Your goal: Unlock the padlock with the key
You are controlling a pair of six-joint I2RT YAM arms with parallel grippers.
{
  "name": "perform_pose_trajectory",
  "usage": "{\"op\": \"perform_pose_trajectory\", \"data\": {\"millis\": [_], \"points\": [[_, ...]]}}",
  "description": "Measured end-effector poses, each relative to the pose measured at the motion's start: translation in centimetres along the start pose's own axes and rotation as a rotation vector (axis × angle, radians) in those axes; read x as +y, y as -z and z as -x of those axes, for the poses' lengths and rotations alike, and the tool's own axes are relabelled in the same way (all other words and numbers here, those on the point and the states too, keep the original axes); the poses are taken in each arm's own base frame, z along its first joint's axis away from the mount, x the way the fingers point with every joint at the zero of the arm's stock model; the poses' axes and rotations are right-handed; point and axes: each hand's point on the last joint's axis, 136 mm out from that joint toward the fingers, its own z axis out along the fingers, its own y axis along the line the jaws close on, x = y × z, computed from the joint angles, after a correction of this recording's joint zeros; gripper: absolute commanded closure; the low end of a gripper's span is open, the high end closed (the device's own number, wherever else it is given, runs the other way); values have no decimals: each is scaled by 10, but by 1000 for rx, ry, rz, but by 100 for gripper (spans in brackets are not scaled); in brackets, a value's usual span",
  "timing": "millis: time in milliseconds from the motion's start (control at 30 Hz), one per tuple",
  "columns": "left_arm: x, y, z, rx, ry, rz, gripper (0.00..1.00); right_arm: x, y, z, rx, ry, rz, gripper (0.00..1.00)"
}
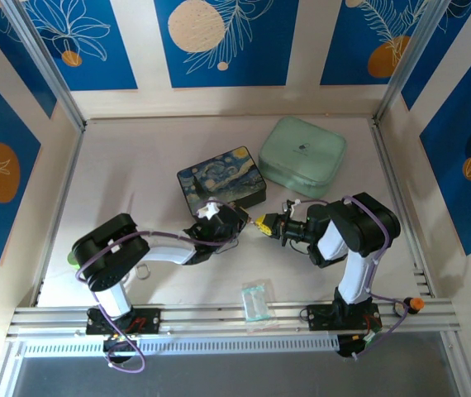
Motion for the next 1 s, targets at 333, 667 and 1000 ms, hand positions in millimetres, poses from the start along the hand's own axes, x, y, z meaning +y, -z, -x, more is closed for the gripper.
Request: {"op": "perform_pose_trajectory", "data": {"millis": [333, 667, 1000], "points": [[0, 0, 0, 1, -1, 2, 100, -2, -1, 3, -12, -4, -4, 100], [0, 0, -1, 5, -1, 2, 100, -3, -1, 5, -23, -11, -5, 100], [0, 0, -1, 8, -1, 2, 100, -3, -1, 7, -34, -13, -7, 100]]}}
